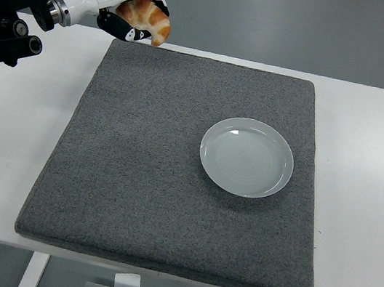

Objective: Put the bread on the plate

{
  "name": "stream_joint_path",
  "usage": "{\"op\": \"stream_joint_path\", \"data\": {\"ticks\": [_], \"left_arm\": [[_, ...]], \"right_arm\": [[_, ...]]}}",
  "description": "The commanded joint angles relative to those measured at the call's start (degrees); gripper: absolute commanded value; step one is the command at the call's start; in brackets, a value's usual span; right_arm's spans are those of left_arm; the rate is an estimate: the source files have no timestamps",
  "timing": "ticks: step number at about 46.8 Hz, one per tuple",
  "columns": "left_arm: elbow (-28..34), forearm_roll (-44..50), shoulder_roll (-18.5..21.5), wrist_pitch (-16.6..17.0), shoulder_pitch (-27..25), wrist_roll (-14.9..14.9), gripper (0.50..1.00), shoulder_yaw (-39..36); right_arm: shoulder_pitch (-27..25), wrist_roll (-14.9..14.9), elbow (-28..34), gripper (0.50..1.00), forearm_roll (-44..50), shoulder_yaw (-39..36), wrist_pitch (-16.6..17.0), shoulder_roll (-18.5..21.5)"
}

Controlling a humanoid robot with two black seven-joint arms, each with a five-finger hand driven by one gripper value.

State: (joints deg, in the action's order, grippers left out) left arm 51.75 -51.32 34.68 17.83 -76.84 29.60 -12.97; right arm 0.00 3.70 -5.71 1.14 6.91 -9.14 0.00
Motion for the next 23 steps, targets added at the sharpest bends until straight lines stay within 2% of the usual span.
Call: {"op": "stream_joint_path", "data": {"ticks": [1,12,23], "left_arm": [[0.19,-0.01,-0.05,-0.52,-0.77,-0.07,0.500,-0.04],[1.07,-2.12,-0.49,-2.45,-4.90,-0.07,0.500,-0.12],[6.34,-2.82,-2.42,-2.72,-8.59,-0.24,0.500,-1.09]], "right_arm": [[0.00,-0.01,-0.09,0.938,0.00,-0.06,0.00,0.00],[0.00,0.00,0.00,0.938,0.00,0.03,0.00,0.00],[0.00,0.00,-0.09,0.938,0.00,0.03,0.00,0.00]]}}
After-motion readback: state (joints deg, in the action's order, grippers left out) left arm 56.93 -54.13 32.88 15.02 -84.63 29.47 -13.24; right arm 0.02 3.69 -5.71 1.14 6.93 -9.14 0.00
